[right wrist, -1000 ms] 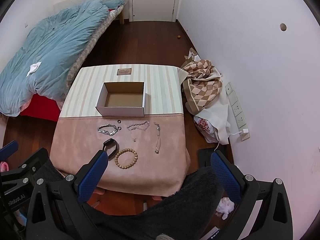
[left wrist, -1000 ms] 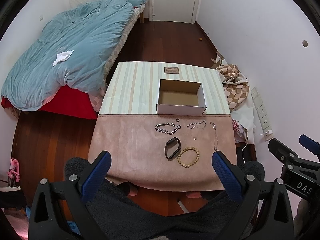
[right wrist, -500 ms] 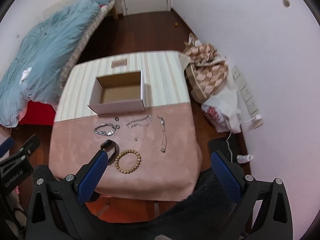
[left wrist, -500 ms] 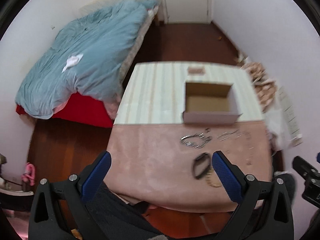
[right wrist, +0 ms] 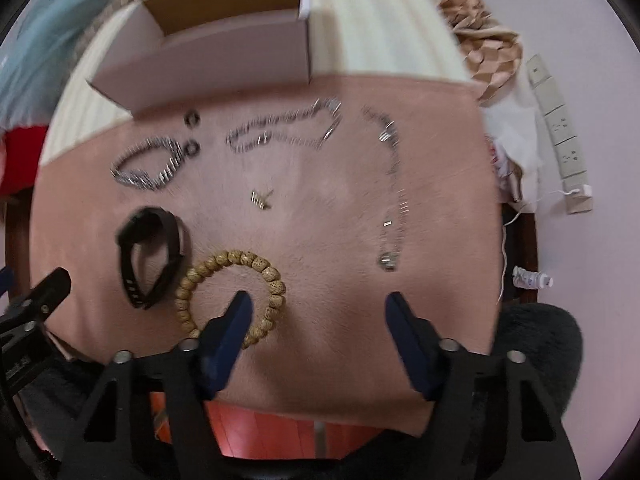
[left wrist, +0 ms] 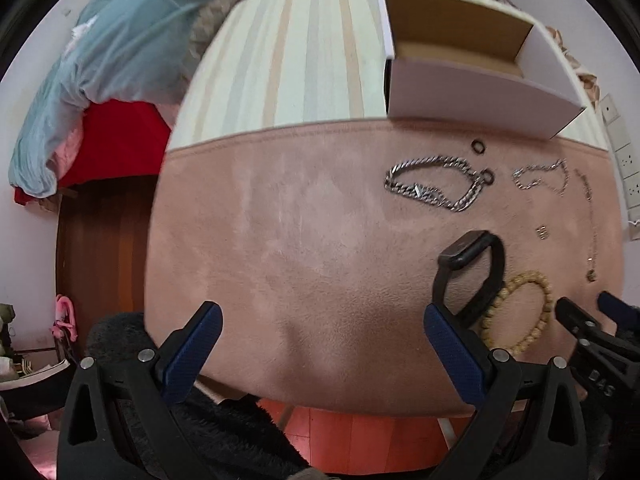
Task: Organize jewelry
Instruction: 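Grasp the black watch band with the left tool while the right tool grasps the wooden bead bracelet, then carry the band into the white box and release while the right tool drops the beads beside it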
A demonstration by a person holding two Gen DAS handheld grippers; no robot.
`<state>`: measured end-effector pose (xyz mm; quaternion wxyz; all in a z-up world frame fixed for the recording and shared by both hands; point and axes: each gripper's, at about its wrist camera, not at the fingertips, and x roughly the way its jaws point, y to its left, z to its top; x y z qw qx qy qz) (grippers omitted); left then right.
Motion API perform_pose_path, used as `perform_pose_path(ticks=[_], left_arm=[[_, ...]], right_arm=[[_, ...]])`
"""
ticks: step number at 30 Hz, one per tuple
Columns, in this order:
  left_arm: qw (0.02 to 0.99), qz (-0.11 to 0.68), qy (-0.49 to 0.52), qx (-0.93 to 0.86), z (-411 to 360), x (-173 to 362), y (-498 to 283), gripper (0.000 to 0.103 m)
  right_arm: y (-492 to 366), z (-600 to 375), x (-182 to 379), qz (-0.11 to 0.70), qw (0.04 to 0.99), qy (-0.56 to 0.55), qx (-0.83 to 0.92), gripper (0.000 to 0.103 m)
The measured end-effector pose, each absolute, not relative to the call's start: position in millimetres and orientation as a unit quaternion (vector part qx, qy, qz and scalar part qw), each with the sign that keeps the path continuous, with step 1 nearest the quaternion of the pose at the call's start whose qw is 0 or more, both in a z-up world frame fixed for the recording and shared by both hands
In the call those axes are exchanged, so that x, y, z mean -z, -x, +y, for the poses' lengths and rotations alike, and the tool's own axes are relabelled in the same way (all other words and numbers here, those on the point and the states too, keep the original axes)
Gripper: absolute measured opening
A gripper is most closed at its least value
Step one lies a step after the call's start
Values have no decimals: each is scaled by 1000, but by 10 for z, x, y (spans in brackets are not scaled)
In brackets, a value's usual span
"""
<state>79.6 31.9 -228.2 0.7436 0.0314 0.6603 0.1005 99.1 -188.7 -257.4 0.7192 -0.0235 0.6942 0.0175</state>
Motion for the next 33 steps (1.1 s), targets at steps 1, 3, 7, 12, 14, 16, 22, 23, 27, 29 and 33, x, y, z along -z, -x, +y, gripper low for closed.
perform_pose_path(ticks=[1, 3, 7, 12, 14, 16, 22, 23, 27, 29, 33], left_arm=[[741, 663, -30, -100, 326, 2320, -796, 102], [740, 665, -25, -95, 333, 2370, -793, 102], [741, 668, -11, -73, 280, 2406, -774, 101], [743, 669, -2, -31, 71, 2420, -825, 83], [740, 673, 6, -18, 4, 2455, -846, 81], [734, 679, 11, -7, -83, 2506, -875, 78], [732, 681, -17, 19, -303, 2597, -939, 16], [735, 678, -22, 22, -318, 2597, -940, 13], [744, 667, -30, 23, -310, 2579, -929, 6], [746, 664, -36, 18, -286, 2585, -911, 5], [753, 657, -31, 11, -139, 2578, -796, 4]], right_arm=[[-993, -1867, 2638, 698, 715, 22, -21, 58], [-979, -1830, 2720, 703, 710, 23, -27, 56], [-933, -1745, 2681, 680, 730, 46, -40, 27], [-938, -1971, 2613, 671, 741, 18, -26, 9], [-940, -2093, 2539, 669, 743, 4, -19, 9], [-943, -2150, 2506, 670, 742, -1, -19, 10], [-995, -2148, 2567, 687, 727, -15, -18, 10], [-989, -2152, 2558, 684, 729, -17, -17, 11], [-959, -2165, 2566, 680, 733, -24, -13, 11], [-986, -2226, 2608, 679, 734, -22, -12, 11], [-989, -2206, 2620, 671, 742, -9, -11, 11]])
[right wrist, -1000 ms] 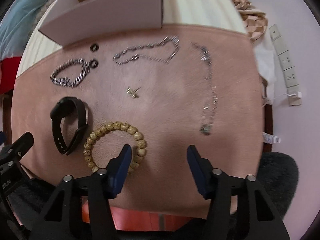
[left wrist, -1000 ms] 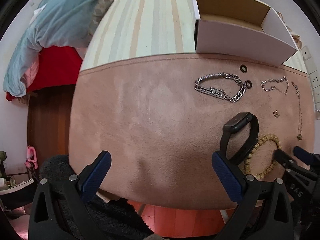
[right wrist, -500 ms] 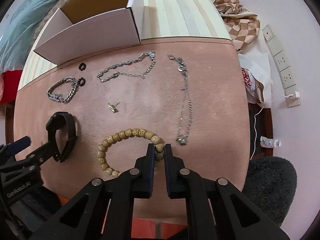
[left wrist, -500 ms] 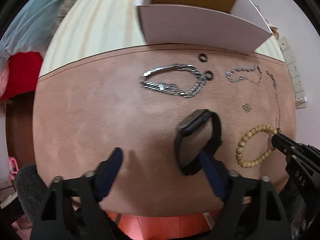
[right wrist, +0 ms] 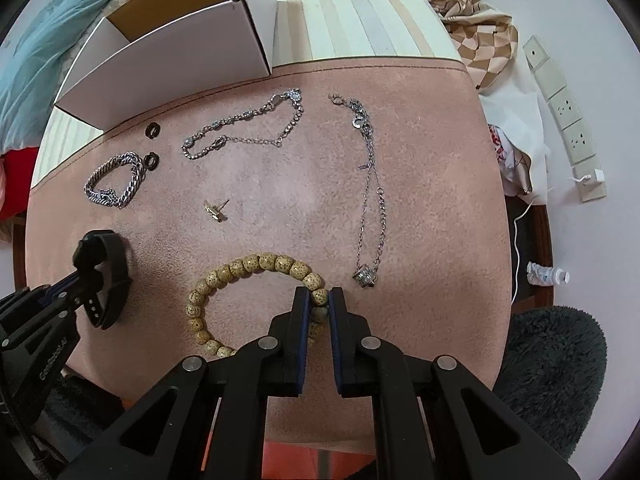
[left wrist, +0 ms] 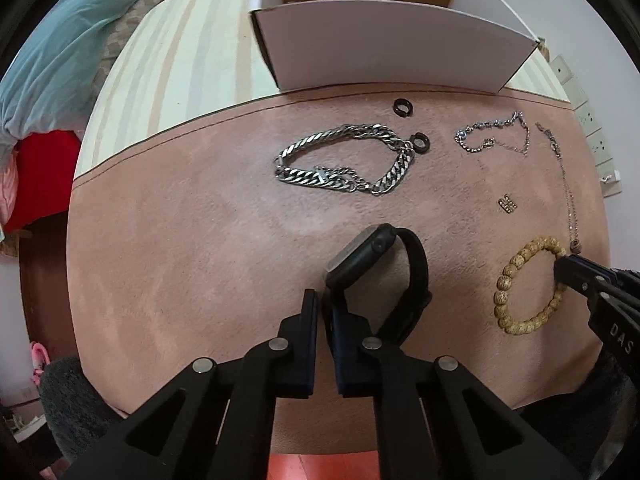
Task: Organize jewelry
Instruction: 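Carry the band into the white box and release while the right tool drops the beads beside it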
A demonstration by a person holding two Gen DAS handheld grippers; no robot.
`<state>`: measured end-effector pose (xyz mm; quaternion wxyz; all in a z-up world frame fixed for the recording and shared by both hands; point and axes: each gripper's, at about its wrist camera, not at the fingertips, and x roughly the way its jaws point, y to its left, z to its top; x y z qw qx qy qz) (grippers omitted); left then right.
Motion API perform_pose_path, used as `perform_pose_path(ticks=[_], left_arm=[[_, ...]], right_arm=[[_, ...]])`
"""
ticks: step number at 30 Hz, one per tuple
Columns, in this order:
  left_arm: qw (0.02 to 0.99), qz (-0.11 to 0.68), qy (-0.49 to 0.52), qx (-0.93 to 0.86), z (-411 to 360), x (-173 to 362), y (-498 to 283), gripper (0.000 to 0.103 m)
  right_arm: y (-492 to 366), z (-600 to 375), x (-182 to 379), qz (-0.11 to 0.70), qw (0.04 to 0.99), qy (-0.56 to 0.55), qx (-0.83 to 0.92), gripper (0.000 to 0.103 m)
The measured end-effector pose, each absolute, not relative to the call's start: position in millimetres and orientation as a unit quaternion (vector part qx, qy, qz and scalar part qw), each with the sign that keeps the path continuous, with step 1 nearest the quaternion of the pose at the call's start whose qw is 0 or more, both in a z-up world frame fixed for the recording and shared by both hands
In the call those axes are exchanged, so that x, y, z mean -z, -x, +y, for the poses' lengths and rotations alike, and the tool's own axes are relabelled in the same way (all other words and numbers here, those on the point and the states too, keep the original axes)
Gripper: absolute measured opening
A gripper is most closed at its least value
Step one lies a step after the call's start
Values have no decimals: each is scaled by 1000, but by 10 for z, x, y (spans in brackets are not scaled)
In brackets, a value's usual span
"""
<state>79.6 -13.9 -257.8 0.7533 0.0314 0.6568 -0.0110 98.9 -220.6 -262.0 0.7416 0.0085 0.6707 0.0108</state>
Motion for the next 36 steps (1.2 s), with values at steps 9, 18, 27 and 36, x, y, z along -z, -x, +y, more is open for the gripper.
perform_pose_path(ticks=[9, 18, 27, 36], left_arm=[[769, 640, -13, 1, 54, 2454, -594, 2], [811, 584, 26, 11, 153, 1777, -910, 2], [834, 549, 47, 31, 192, 1383, -1770, 2], [800, 593, 80, 49, 198, 1755, -2464, 4]], right_arm=[[-882, -2070, 2265, 637, 765, -75, -49, 9], [-1186, -1942, 1443, 578, 805, -80, -105, 9], [-1940, -1881, 832, 534, 832, -71, -132, 9], [-2730, -1794, 1293, 579, 802, -75, -129, 9]])
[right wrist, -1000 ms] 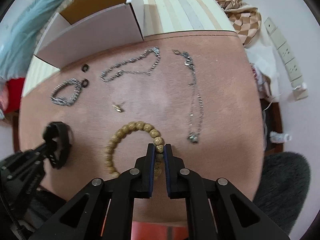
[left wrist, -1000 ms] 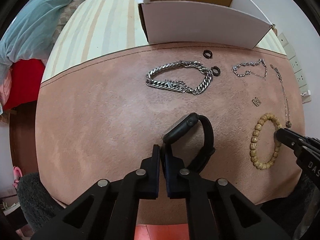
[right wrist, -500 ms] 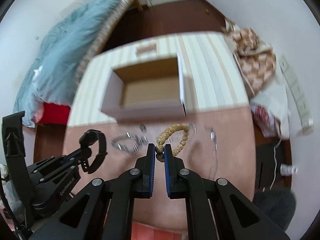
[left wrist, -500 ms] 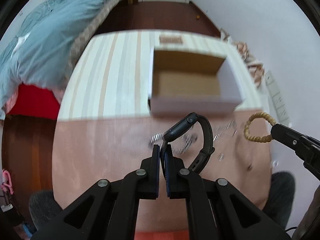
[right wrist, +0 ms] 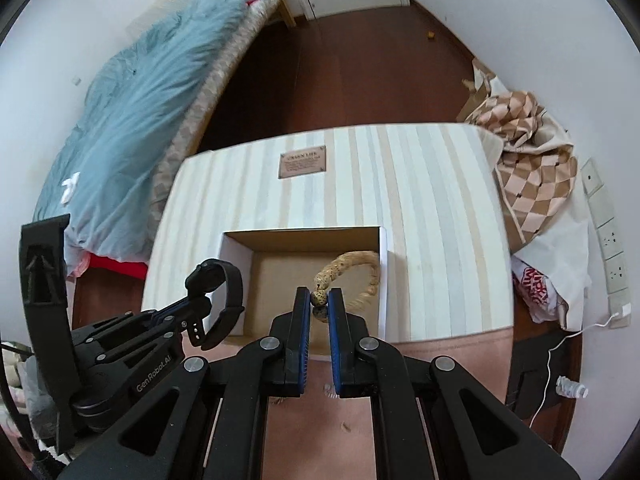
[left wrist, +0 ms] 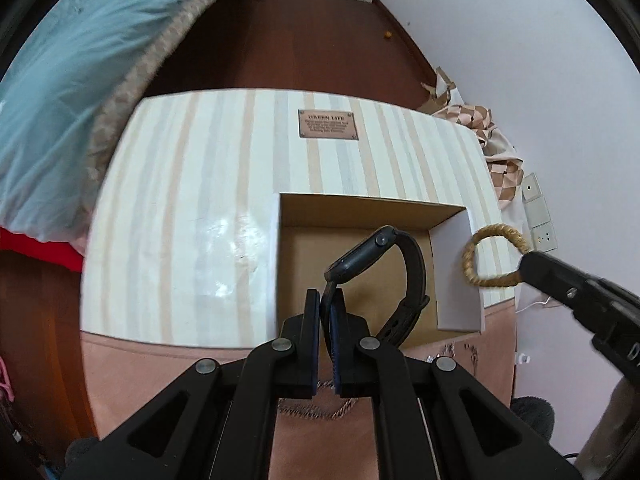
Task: Organize jewelry
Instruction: 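Carry the band into the white box and release while the right tool drops the beads beside it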
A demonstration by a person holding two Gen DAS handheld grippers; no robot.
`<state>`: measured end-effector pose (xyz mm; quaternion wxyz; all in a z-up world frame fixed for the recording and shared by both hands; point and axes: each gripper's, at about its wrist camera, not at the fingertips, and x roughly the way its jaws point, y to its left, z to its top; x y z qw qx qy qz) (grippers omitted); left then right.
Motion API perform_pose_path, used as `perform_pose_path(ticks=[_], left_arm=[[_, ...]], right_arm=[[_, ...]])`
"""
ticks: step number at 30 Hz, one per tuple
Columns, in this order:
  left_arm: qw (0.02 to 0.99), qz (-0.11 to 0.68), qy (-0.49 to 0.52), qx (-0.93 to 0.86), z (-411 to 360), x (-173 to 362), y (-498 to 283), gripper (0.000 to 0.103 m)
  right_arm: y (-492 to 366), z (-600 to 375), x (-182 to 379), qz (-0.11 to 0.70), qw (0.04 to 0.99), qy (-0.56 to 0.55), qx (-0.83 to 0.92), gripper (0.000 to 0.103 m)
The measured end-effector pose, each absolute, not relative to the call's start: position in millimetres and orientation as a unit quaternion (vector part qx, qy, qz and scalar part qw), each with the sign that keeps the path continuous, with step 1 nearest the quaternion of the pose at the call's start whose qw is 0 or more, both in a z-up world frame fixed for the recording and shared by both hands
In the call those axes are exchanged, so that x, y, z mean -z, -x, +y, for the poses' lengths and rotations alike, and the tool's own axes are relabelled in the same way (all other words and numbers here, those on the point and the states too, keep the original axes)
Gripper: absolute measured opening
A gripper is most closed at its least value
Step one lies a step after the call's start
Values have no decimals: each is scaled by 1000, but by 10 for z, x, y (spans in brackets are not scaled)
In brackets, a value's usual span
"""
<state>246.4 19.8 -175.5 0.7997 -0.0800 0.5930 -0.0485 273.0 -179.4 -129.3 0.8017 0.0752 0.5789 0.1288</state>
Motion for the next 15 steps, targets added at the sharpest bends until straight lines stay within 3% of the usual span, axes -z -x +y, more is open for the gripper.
perform_pose_path(ticks=[6, 8, 9, 10, 11, 13, 15], left_arm=[[779, 618, 95, 40, 196, 1905, -2705, 13], [781, 617, 88, 29, 205, 1885, -2746, 30], [786, 613, 80, 21, 214, 1856, -2764, 63], [789, 609, 78, 18, 221, 1835, -2772, 94], [794, 602, 79, 15, 239, 1792, -2771, 100], [800, 595, 81, 14, 265, 1727, -2766, 100], [803, 591, 73, 2, 292, 1674, -2751, 100]], right_arm=[[-2977, -1799, 1546, 608, 775, -93, -147, 10], [-3028, -1790, 1638, 624, 761, -92, -150, 11], [-3044, -1789, 1671, 631, 756, -91, -150, 12], [-3057, -1801, 1704, 635, 752, -92, -151, 21], [-3057, -1817, 1713, 636, 751, -92, -149, 38], [-3030, -1864, 1712, 634, 755, -92, -140, 57], [-2997, -1915, 1694, 633, 757, -93, -132, 60]])
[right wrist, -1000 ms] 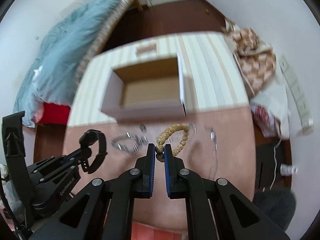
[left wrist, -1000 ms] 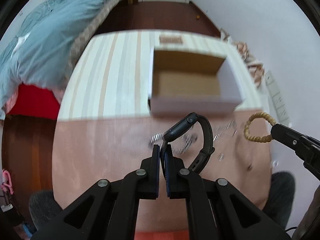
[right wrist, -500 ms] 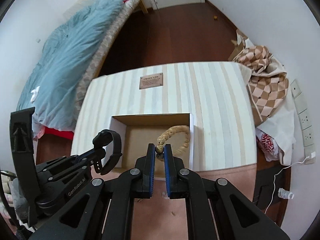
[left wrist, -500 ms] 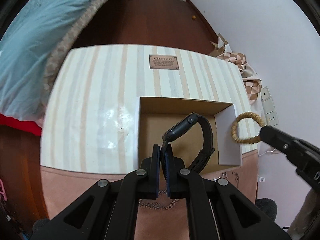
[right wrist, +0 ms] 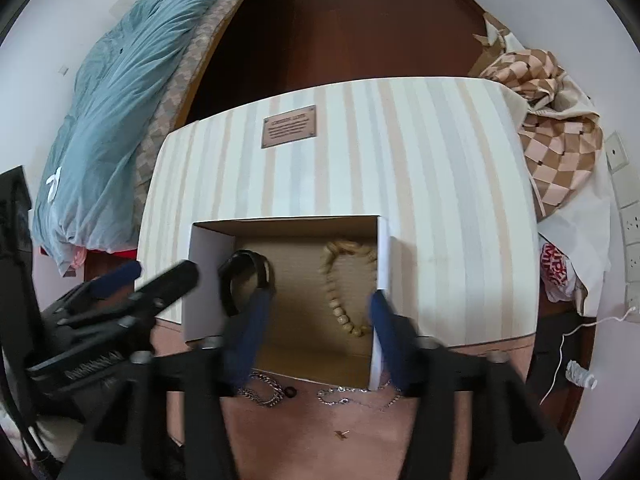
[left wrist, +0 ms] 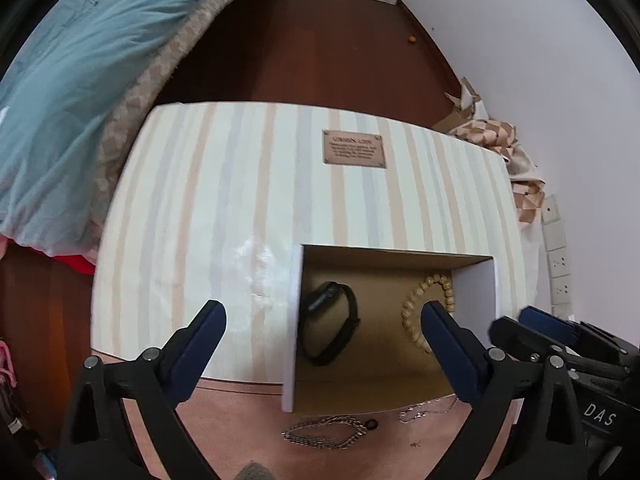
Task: Organize jewelry
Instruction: 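Carry the band into the white box and release while the right tool drops the beads beside it, then withdraw both tools from the box back over the loose jewelry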
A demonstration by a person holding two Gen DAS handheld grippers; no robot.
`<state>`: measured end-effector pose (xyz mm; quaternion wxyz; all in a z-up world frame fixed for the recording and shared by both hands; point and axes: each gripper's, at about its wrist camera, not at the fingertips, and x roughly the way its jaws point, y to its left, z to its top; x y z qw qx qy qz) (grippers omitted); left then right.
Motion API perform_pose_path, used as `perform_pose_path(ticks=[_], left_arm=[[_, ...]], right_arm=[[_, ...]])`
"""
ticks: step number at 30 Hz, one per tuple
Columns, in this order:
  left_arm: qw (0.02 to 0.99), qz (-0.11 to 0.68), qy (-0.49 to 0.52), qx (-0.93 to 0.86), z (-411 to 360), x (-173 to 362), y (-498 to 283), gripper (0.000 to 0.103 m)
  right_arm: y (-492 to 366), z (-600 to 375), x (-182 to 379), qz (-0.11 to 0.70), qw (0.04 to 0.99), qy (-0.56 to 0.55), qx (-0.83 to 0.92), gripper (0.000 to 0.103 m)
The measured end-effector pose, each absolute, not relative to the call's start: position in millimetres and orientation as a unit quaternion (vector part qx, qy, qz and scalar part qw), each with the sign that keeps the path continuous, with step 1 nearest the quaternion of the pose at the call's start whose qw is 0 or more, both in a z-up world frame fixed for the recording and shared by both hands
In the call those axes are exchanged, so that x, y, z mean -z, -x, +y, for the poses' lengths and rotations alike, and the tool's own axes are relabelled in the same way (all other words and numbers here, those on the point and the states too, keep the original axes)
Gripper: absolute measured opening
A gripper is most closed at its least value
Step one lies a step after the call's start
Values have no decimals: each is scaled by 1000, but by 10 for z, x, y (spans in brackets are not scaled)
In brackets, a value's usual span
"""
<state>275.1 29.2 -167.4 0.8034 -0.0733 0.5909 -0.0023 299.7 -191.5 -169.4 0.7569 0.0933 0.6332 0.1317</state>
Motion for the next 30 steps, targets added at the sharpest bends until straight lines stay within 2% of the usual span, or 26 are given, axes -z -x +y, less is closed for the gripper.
perform_pose_path(ticks=[1, 3, 4, 5, 10, 18, 30], left_arm=[[806, 588, 68, -2, 303, 1653, -2737, 100], [811, 581, 57, -12, 323, 1618, -2696, 100], [816, 576, 51, -17, 329, 1603, -2660, 101], [820, 570, 45, -22, 334, 1590, -2627, 101], [836, 546, 14, -50, 354, 1605, -2401, 103], [838, 544, -9, -51, 323, 1670, -2199, 103], [863, 500, -28, -68, 250, 1271, -1817, 103]], right_arm=[[-2968, -1929, 1681, 631, 761, -86, -123, 60], [-2899, -1933, 1640, 623, 772, -65, -108, 70], [-2861, -1922, 1621, 618, 778, -51, -102, 82], [-2837, -1914, 1612, 615, 781, -41, -96, 89], [-2618, -1838, 1672, 605, 794, 26, -52, 94], [-2446, -1825, 1790, 599, 799, 36, -32, 95], [-2109, -1747, 1275, 544, 837, 38, -36, 95]])
